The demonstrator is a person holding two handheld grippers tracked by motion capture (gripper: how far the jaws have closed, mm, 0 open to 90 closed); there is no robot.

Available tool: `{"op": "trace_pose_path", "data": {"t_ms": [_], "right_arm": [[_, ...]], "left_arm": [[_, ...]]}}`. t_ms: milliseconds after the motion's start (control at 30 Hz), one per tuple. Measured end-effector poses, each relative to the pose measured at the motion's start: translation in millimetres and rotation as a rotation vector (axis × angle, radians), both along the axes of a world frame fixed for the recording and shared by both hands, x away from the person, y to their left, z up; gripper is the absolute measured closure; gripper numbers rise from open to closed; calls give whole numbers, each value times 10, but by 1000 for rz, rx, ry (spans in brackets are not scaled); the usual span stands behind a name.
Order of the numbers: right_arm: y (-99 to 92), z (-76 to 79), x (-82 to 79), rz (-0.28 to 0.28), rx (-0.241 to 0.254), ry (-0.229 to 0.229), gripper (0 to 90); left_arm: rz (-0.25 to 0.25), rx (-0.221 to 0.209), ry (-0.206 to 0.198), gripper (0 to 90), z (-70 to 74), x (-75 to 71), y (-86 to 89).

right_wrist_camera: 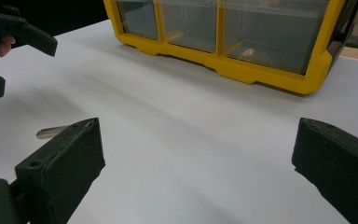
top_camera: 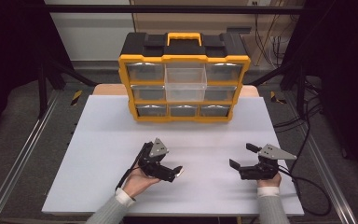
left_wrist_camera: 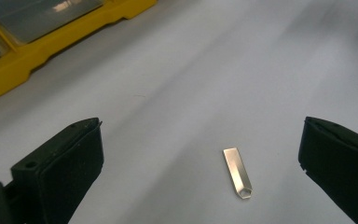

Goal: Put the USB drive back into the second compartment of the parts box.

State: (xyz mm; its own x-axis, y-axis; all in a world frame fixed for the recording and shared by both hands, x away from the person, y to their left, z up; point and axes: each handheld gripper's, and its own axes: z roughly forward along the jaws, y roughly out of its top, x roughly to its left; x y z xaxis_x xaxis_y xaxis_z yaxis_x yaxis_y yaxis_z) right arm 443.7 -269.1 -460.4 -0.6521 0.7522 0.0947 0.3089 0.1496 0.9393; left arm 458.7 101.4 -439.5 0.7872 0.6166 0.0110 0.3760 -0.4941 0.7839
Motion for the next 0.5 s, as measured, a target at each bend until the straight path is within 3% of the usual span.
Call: {"op": "trace_pose_path", "data": {"t_ms": [333, 500], "right_arm": [[4, -4, 2, 3, -2, 2, 25], [6, -5, 4, 3, -2, 1, 25]], "left_arm": [[-9, 54, 34, 17, -123, -17, -122], [-11, 78, 75, 82, -195, -9, -166]]}}
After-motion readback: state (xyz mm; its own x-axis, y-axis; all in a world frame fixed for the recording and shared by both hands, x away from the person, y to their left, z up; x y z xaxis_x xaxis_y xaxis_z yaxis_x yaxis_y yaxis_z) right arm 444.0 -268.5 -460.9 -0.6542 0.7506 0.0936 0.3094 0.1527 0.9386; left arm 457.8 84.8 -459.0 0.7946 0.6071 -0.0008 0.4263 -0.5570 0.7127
